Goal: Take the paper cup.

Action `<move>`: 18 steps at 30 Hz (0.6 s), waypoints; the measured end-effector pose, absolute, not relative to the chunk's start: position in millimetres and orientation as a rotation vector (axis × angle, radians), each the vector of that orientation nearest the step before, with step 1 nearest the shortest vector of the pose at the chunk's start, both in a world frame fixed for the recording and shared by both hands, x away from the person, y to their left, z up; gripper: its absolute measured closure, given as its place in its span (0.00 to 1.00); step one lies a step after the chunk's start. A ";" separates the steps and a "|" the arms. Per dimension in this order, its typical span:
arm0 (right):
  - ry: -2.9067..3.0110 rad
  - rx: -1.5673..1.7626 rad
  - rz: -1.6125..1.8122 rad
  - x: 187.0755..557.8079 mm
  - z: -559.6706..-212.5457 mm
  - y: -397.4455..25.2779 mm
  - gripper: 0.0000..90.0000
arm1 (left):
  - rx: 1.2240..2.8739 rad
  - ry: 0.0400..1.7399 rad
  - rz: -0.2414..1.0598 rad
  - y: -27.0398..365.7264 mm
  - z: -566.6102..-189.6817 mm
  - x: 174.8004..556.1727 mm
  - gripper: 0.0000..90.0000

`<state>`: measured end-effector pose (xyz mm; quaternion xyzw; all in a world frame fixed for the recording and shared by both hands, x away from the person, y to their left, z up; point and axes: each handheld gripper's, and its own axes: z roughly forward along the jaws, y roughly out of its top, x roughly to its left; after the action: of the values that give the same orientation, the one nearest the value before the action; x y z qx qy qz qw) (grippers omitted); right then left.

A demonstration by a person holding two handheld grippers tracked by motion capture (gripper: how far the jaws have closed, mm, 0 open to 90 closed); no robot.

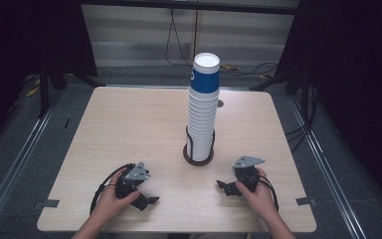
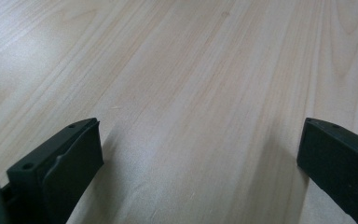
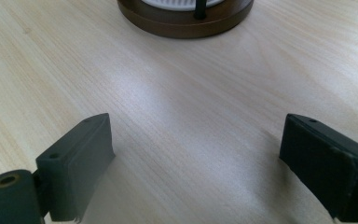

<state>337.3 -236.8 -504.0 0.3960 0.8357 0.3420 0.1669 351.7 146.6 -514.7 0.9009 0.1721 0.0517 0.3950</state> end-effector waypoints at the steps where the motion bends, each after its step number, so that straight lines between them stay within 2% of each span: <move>1: 2.378 1.126 0.973 337.3 -504.0 -236.8 0.10 | 2.284 0.436 0.131 146.6 -514.7 351.8 0.00; 18: 2.372 1.152 0.966 341.0 -503.7 -232.5 0.10 | 2.279 0.515 0.144 147.7 -513.4 347.4 0.00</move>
<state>341.0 -232.5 -503.7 0.4044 0.8330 0.3393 0.1657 347.4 147.7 -513.4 0.8966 0.2027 0.0568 0.3897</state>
